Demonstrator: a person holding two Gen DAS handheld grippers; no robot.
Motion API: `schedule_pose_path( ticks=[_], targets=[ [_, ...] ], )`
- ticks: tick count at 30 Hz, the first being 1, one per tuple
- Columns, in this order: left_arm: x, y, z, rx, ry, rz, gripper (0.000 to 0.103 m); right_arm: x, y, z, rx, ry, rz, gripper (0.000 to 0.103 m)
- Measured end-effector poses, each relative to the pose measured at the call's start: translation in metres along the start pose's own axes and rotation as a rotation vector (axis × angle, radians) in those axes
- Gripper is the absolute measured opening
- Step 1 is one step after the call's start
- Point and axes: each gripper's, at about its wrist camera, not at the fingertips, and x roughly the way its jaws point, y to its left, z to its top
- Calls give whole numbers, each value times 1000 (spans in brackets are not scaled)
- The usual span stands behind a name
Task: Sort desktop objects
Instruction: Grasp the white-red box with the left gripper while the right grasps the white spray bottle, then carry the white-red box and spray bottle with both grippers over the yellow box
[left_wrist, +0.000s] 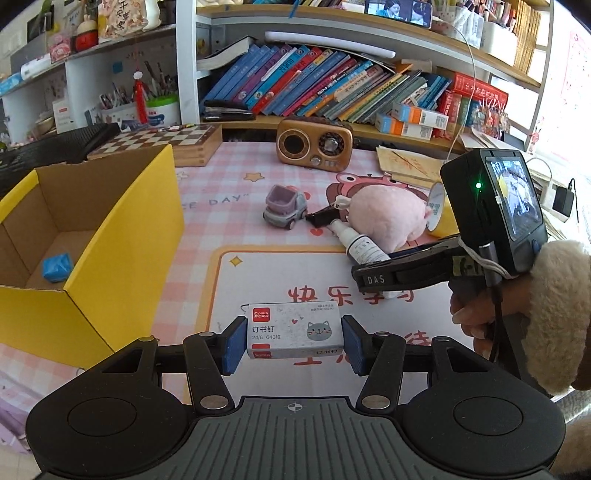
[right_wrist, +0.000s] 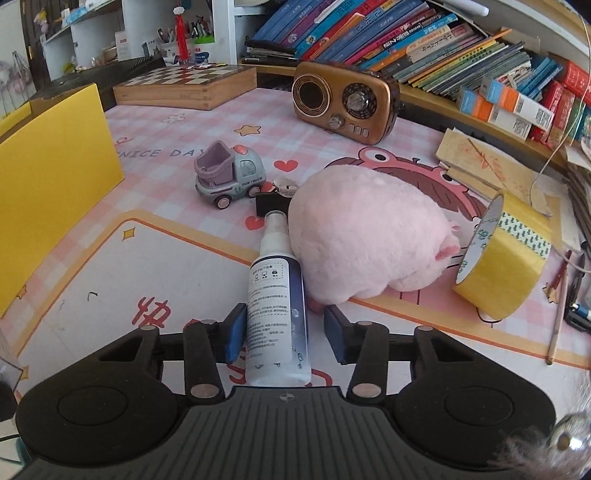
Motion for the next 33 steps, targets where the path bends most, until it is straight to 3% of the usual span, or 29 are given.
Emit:
schedule_pose_path(
  ticks=[4,6,7,12,19,33],
  targets=[
    [-3,2,-1,-10,-2,-6,53,0,0,1,4,3,5,42],
    [-5,2,-2,-13,-5,-11,53,0,1,2,-4,3,17,37],
    [-6,2,-2,-15,-6,-13,53,-1,3,2,-15,4,30,31],
    [-10,0,-6,-17,-6,-26,53,-8,8,2,-13,23,99,30],
    [-17,2,-11,-29,-12,-34,53,-40,14,-4,47,-23,141,30],
    [-31,7,-15,-19,-41,-88,53,-98,22,-31,128,-63,87,30]
  ],
)
